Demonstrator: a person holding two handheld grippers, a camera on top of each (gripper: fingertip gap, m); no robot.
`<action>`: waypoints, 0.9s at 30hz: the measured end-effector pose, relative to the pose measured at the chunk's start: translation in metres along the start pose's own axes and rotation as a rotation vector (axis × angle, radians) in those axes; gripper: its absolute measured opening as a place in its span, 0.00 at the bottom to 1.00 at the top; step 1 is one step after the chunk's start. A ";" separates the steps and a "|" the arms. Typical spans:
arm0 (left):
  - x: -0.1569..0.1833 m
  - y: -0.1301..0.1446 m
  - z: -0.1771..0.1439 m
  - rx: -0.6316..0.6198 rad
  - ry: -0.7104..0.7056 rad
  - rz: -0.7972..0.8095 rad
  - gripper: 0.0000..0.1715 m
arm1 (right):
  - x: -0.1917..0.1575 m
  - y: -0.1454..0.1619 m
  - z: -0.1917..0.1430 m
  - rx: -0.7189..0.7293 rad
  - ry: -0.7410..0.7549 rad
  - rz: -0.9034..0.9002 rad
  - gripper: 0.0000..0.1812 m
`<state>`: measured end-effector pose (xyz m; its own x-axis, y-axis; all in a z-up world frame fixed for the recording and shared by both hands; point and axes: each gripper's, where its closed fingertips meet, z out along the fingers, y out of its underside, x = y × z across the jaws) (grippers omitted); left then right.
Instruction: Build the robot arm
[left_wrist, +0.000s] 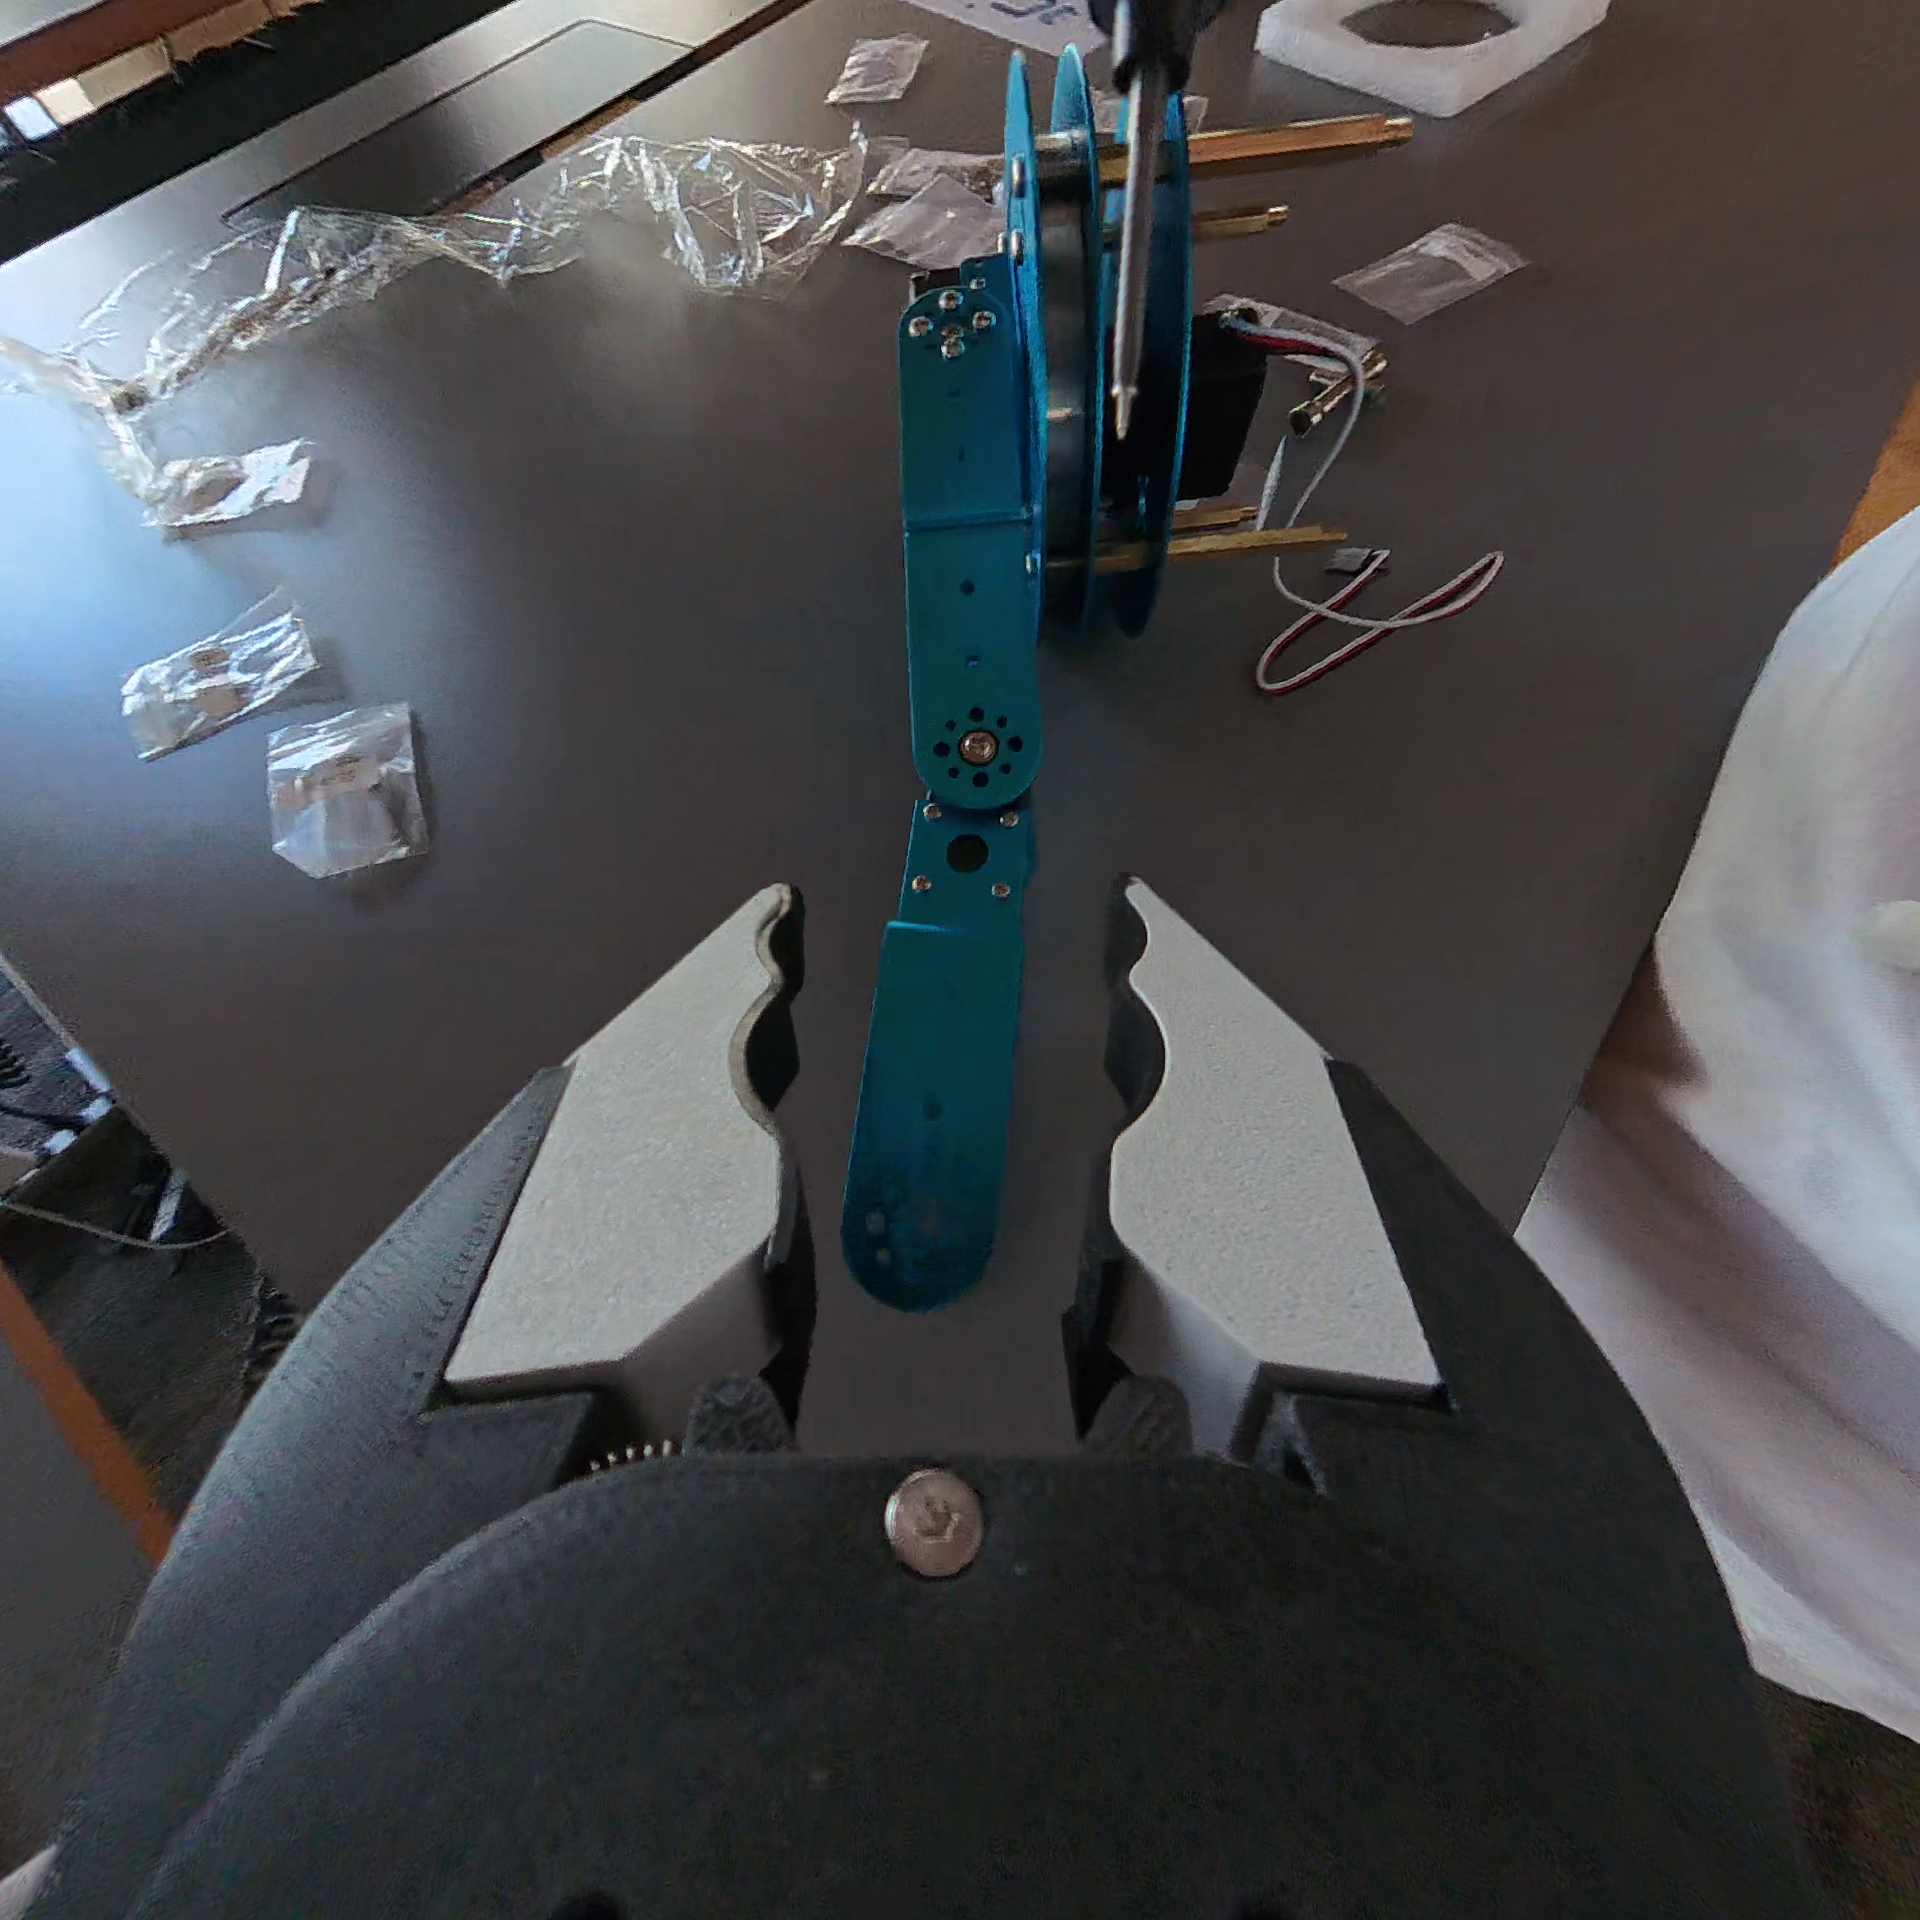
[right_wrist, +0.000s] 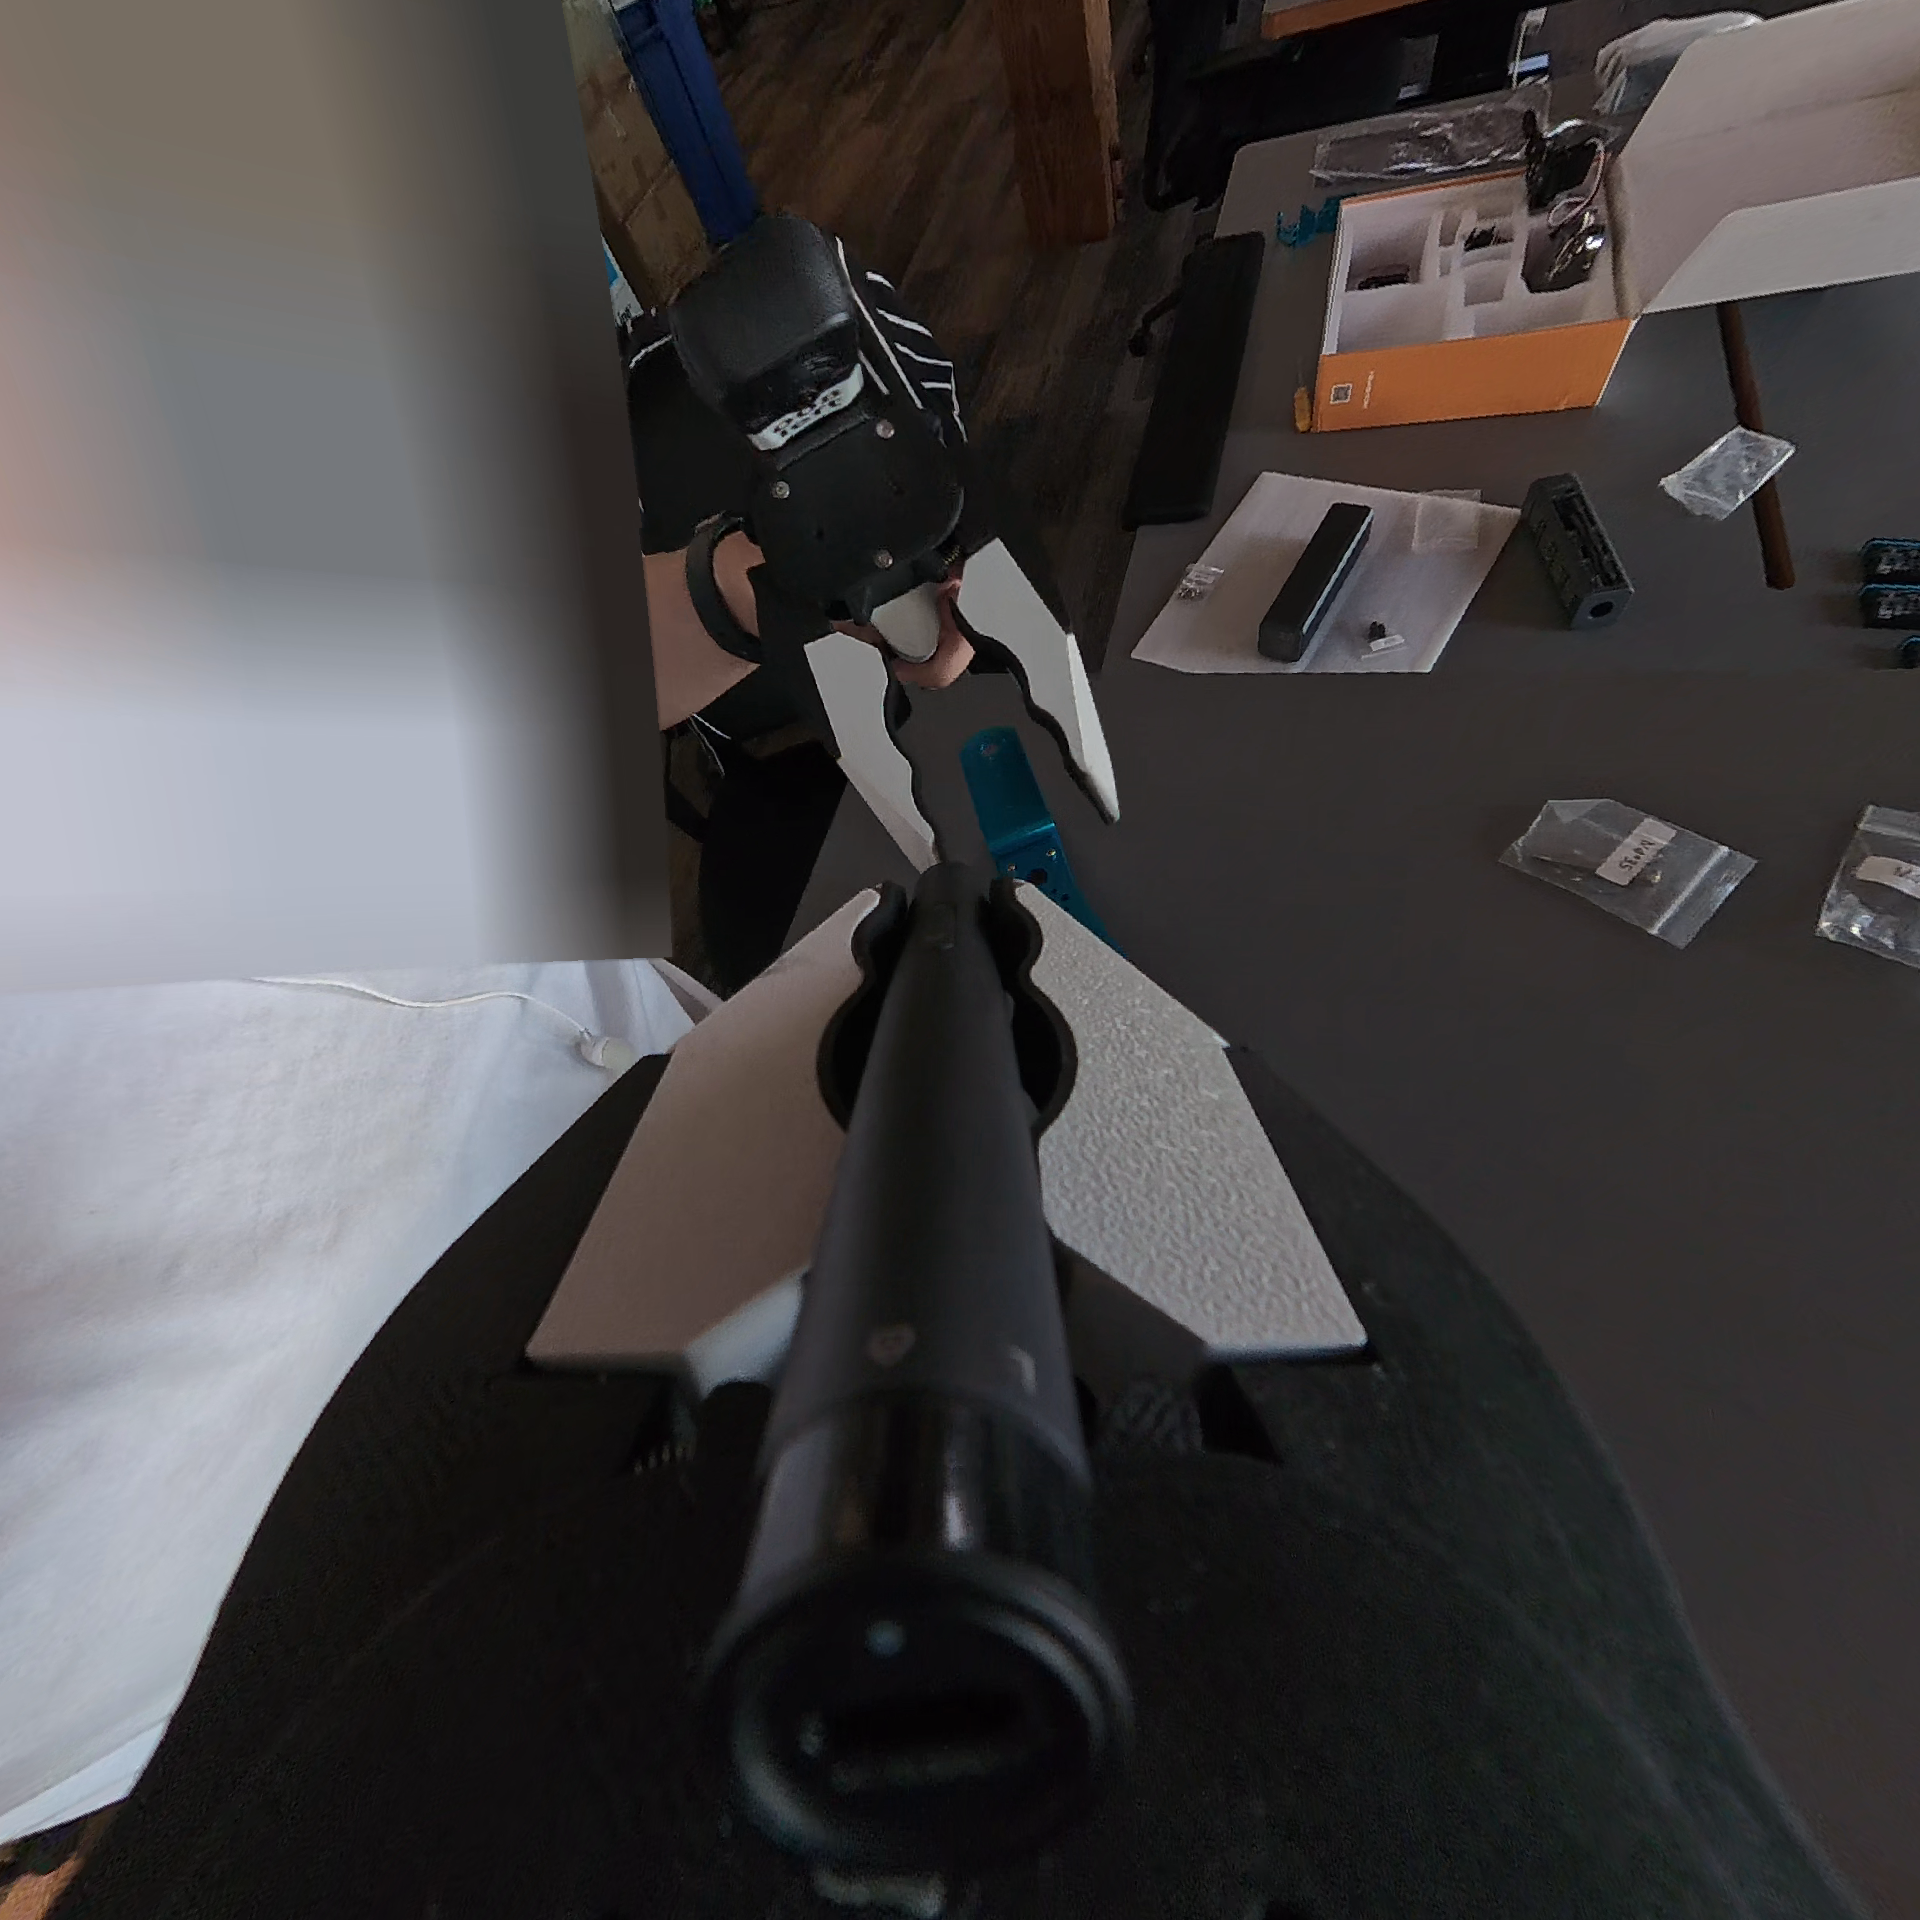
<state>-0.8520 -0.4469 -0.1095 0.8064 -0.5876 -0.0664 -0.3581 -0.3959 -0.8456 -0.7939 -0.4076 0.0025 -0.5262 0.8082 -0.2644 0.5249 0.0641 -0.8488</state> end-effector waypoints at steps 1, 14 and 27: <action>0.001 -0.001 0.004 0.006 0.020 -0.005 0.33 | 0.000 0.001 0.000 -0.002 -0.002 0.002 0.10; 0.005 0.011 0.027 -0.011 0.087 -0.064 0.25 | 0.010 0.004 0.002 -0.002 -0.013 0.024 0.10; 0.006 0.001 0.026 0.107 0.080 -0.108 0.16 | 0.021 -0.004 0.018 0.106 -0.021 0.089 0.10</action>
<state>-0.8351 -0.4326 -0.1244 0.7960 -0.6016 0.0669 -0.2159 -0.3853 -0.8972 -0.8195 -0.4014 -0.0077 -0.4953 0.7953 -0.3495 0.4972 -0.0704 -0.8648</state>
